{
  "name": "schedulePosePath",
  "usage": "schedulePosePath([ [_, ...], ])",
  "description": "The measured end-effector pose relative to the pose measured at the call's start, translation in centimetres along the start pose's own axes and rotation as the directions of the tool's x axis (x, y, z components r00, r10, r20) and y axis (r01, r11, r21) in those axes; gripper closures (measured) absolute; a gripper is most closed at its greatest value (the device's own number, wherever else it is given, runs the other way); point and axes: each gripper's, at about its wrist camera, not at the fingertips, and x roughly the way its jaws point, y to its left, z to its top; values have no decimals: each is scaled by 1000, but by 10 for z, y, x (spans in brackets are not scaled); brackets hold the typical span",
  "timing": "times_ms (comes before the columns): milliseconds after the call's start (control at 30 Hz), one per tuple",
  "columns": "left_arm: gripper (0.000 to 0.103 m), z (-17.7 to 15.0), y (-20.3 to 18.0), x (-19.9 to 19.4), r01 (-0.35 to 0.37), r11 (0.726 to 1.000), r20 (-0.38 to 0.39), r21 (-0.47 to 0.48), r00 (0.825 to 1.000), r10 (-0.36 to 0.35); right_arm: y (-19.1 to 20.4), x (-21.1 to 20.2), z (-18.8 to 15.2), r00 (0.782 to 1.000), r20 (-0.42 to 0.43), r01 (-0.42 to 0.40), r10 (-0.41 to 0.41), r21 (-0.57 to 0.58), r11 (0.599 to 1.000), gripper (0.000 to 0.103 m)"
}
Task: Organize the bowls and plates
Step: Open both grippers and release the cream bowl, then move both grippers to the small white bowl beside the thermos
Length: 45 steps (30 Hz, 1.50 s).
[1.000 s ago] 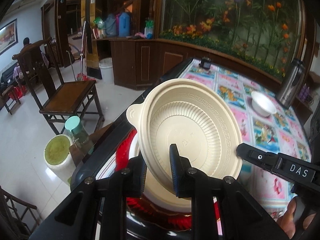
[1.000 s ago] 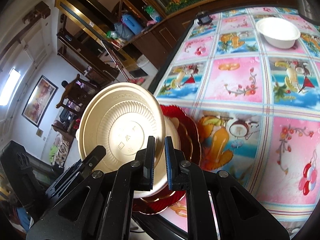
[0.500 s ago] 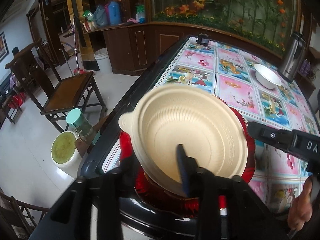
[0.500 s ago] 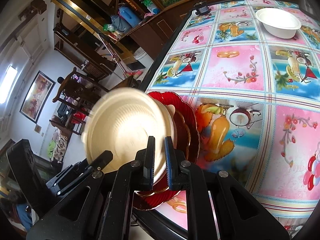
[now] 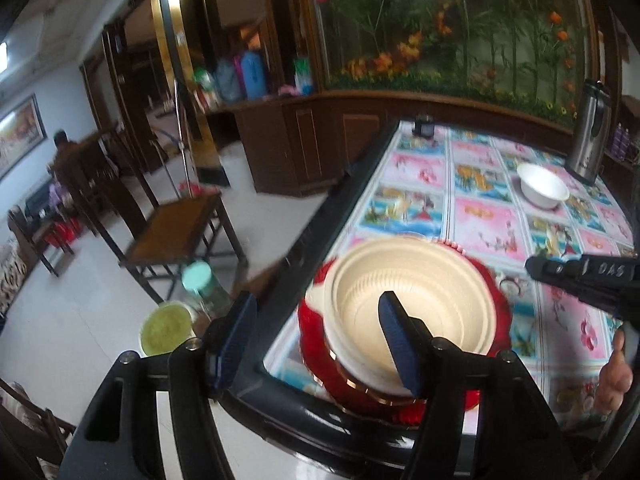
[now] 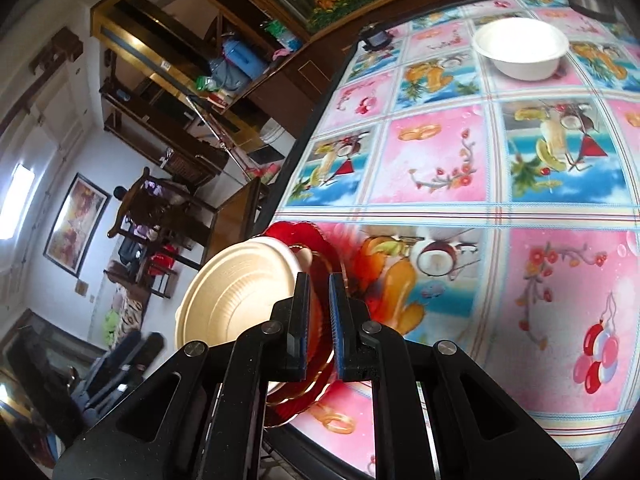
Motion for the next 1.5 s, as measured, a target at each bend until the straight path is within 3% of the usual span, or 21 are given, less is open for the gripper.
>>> schedulePosePath([
  [233, 33, 18, -27, -24, -12, 998, 105, 55, 994, 6, -8, -3, 4, 1000, 4, -13, 13, 18, 1000, 93],
  [433, 33, 25, -46, -30, 0, 996, 129, 87, 992, -11, -19, -6, 9, 1000, 13, -23, 23, 39, 999, 93],
  [1133, 33, 50, -120, -21, 30, 983, 114, 183, 992, -51, -78, -36, 44, 997, 75, -44, 34, 134, 990, 93],
  [1500, 33, 79, -192, 10, 92, 963, 54, 254, 993, -109, -135, -73, 87, 990, 138, 10, -34, 174, 985, 93],
])
